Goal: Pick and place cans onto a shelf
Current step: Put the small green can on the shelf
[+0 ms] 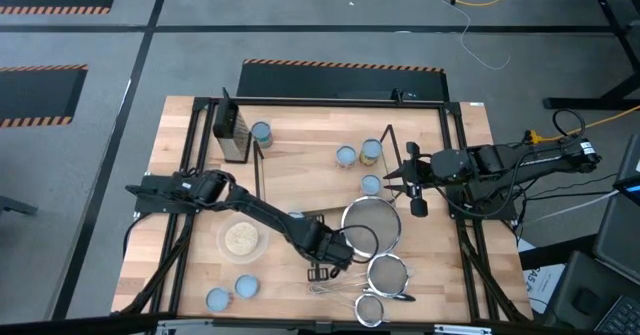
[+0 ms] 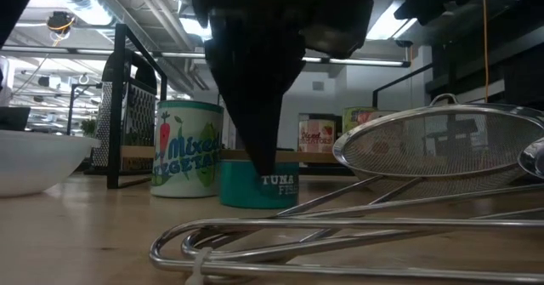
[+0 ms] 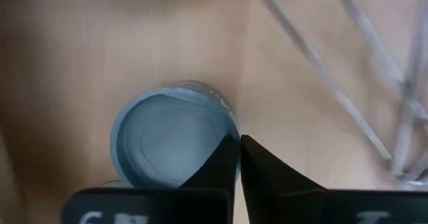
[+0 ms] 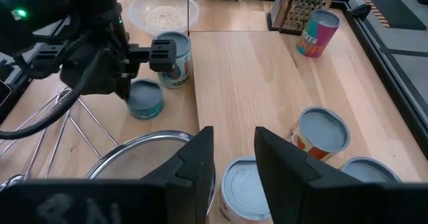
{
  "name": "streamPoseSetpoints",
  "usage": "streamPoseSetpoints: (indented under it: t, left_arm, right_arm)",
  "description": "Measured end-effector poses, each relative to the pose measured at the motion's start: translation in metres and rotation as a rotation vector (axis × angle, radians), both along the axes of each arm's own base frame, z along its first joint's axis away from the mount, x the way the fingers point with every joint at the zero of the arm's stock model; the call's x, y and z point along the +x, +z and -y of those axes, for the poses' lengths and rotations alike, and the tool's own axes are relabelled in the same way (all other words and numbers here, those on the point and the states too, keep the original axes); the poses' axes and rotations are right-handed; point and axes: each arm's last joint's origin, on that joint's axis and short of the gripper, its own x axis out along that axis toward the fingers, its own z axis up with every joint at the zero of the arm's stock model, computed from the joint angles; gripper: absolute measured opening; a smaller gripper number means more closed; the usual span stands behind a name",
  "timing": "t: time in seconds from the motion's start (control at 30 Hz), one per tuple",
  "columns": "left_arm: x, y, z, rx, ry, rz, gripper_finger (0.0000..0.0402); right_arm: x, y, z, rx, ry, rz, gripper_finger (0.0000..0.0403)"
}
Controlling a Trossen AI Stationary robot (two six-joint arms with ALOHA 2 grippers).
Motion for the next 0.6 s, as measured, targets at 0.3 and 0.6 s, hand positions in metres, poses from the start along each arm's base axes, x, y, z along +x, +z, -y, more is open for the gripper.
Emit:
streamPoseSetpoints:
  t: [0.3,0.6]
  left_arm:
    - [0.014,0.048,0.006,-0.065,-0.186,0.109,0.0003]
    - [0.024,0.098,-0.032,0.017,-0.347,0.161,0.0002]
  right_arm:
    - [0.0,0.0,0.0,0.0,0.0,0.0,0.0113]
    - [0.0,0.0,0.0,0.0,0.0,-0.001,0.0113]
